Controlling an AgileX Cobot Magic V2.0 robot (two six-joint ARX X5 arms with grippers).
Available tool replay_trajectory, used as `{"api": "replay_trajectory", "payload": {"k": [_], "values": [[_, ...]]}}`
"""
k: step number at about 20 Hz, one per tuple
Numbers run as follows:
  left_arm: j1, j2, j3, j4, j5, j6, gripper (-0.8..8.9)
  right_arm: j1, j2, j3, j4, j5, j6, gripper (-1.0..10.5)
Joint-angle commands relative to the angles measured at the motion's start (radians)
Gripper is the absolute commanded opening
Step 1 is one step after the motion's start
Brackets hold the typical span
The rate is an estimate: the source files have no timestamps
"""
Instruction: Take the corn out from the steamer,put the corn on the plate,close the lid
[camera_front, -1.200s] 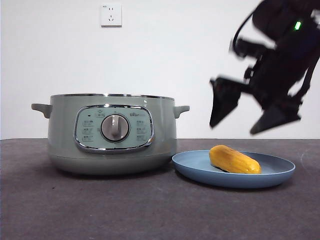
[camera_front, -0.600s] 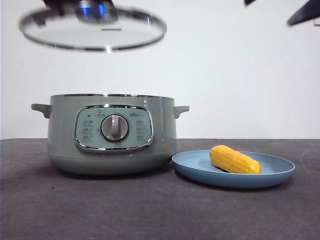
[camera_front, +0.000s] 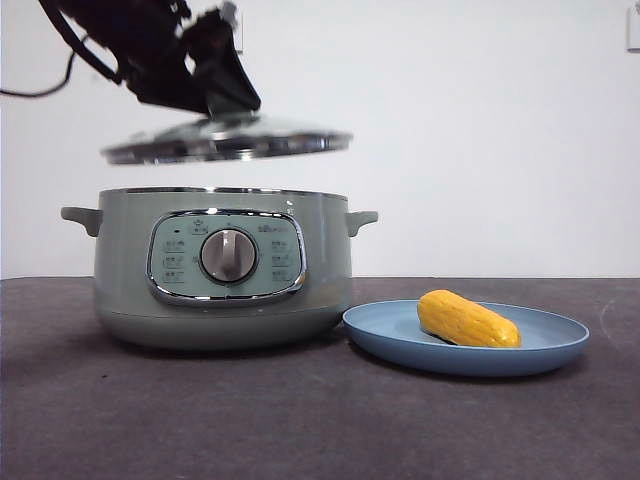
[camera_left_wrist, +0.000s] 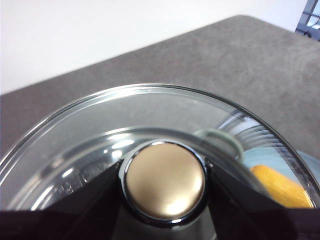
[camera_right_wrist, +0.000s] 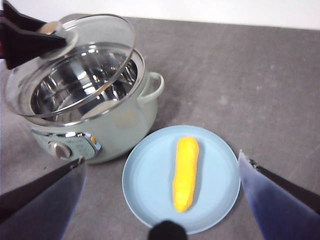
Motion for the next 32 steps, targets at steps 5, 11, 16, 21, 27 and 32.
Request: {"api": "replay_trajectory", "payload": {"k": [5, 11, 16, 21, 27, 32], "values": [[0.0, 0.058, 0.008, 0.074, 0.003, 0.01, -0.08, 0.002, -0.002, -0.004, -0.039, 0.0, 0.018, 5.0], [0.002, 0.062, 0.008, 0.083, -0.019, 0.026, -0.08, 0.002, -0.002, -0.004, -0.039, 0.0, 0.018, 5.0], [0.023, 0.064, 0.008, 0.065, -0.018, 0.031, -0.08, 0.002, -0.002, -0.004, -0.039, -0.001, 0.018, 5.0], [0.026, 0.064, 0.008, 0.023, -0.016, 0.036, -0.08, 0.002, -0.002, -0.004, -0.039, -0.001, 0.018, 5.0], [0.026, 0.065, 0.008, -0.02, -0.018, 0.039, -0.08, 0.002, -0.002, -0.004, -0.039, -0.002, 0.018, 5.0], [0.026, 0.101, 0.008, -0.054, -0.019, 0.038, -0.08, 0.002, -0.002, -0.004, -0.04, -0.002, 0.018, 5.0]]}}
